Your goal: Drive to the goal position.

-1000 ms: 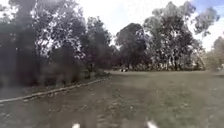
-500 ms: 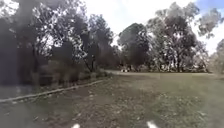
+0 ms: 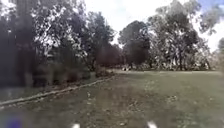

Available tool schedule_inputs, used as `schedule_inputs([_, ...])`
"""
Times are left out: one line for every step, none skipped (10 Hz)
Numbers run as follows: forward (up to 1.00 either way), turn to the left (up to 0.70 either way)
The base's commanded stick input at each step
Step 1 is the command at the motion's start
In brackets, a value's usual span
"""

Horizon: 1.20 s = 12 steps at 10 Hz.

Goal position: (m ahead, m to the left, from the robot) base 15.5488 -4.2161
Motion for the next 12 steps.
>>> schedule_inputs([0.70, -0.12])
schedule_inputs([0.70, -0.29])
schedule_inputs([0.70, -0.35])
schedule_inputs([0.70, -0.35])
schedule_inputs([0.70, -0.35])
schedule_inputs([0.70, -0.35])
schedule_inputs([0.70, -0.23])
schedule_inputs([0.70, 0.00])
schedule_inputs([0.70, 0.00])
schedule_inputs([0.70, 0.00])
schedule_inputs([0.70, 0.00])
schedule_inputs([0.70, 0.00])
